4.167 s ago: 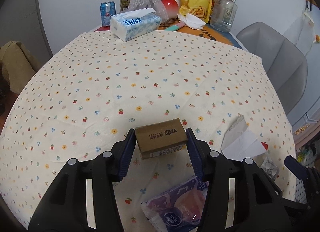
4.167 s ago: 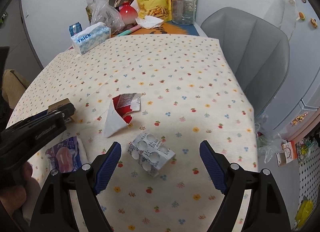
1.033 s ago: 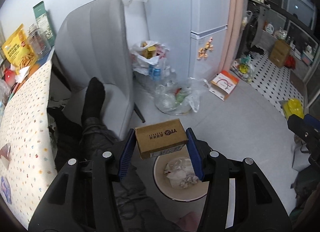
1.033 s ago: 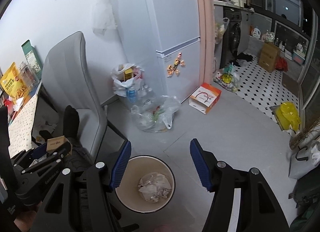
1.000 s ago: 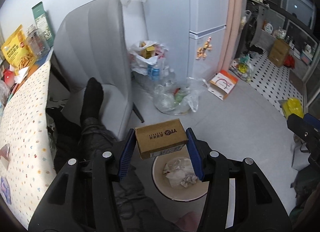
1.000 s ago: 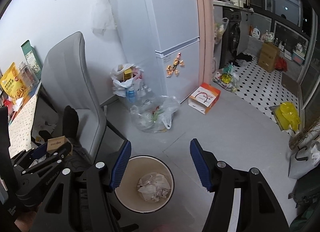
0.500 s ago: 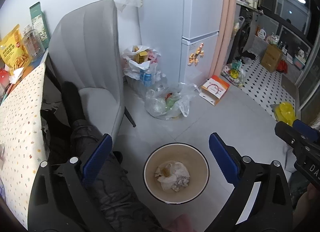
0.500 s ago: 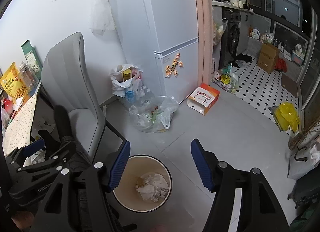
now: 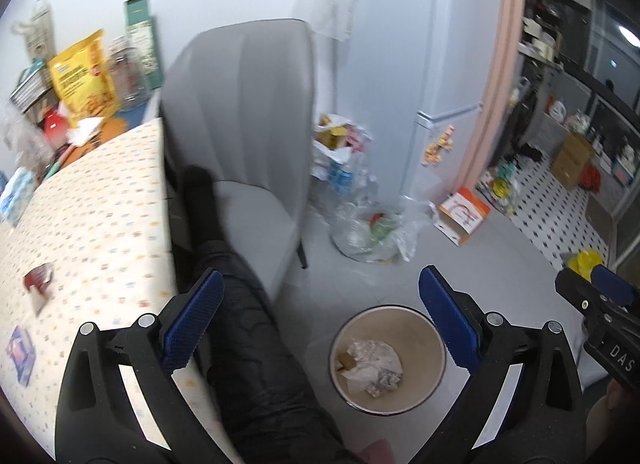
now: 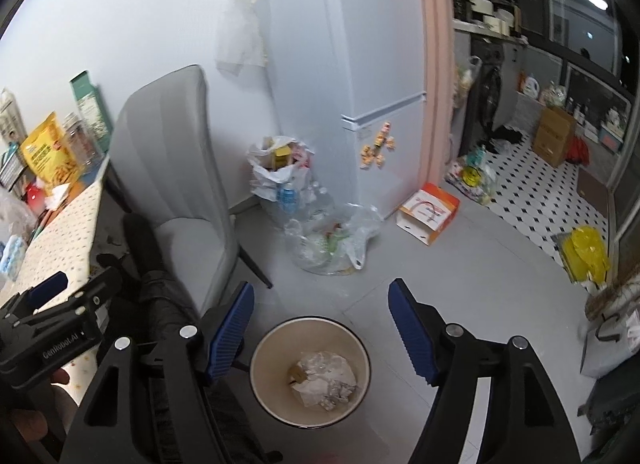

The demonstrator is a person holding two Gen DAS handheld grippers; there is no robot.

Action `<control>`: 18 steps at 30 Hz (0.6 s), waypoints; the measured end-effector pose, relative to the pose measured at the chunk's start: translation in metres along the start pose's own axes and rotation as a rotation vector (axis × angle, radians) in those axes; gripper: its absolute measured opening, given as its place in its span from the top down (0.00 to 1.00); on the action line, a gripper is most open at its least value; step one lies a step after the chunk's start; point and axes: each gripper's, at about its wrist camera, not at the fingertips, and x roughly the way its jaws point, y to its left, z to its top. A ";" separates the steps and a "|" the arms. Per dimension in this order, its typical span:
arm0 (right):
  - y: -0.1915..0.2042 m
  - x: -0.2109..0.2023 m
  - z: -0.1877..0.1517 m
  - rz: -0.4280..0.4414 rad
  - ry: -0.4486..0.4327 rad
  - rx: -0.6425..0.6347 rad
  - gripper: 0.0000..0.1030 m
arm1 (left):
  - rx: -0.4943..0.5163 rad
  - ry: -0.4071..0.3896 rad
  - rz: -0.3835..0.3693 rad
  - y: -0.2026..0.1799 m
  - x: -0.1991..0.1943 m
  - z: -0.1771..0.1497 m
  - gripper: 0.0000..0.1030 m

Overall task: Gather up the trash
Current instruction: 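Move both open grippers back over the table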

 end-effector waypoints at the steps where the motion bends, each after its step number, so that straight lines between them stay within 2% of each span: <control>1: 0.007 -0.002 -0.001 0.007 -0.002 -0.008 0.28 | -0.013 -0.006 0.010 0.010 -0.004 0.000 0.06; 10: 0.090 -0.021 0.000 0.086 -0.034 -0.116 0.12 | -0.138 -0.038 0.117 0.102 -0.037 -0.011 0.06; 18: 0.166 -0.034 -0.007 0.162 -0.037 -0.211 0.11 | -0.260 -0.024 0.220 0.187 -0.061 -0.035 0.06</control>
